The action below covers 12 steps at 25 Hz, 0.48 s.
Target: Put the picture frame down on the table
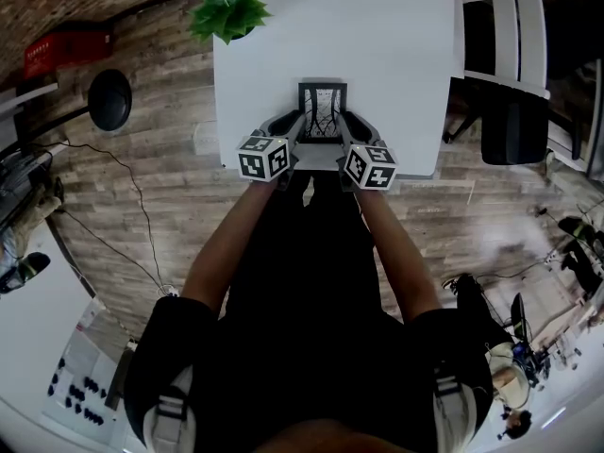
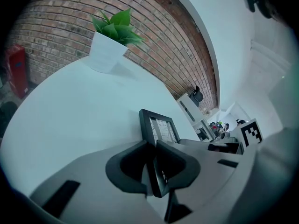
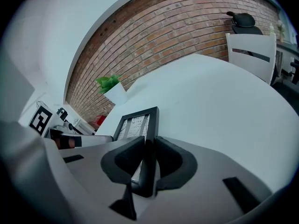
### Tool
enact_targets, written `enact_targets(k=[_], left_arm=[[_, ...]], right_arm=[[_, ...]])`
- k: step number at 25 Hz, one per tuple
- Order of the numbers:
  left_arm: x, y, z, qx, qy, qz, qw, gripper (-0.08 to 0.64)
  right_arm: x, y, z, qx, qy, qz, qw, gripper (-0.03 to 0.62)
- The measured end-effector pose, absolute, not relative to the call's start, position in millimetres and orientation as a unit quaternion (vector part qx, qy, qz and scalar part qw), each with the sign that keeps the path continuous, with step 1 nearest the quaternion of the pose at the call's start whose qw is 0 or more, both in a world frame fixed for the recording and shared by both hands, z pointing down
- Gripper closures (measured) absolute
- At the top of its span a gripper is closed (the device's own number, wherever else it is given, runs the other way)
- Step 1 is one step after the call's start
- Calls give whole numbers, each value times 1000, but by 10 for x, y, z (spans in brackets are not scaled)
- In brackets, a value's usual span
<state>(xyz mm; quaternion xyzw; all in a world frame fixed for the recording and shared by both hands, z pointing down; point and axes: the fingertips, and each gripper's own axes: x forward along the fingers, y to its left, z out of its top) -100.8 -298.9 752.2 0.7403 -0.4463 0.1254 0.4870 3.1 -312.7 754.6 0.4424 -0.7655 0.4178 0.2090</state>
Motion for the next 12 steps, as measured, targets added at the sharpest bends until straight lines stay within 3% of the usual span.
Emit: enact_targets(k=[12], left_arm=[[-981, -3014, 7571, 732, -449, 145, 491, 483]], right_arm=[[57, -3138, 7574, 443, -759, 428, 211, 520]])
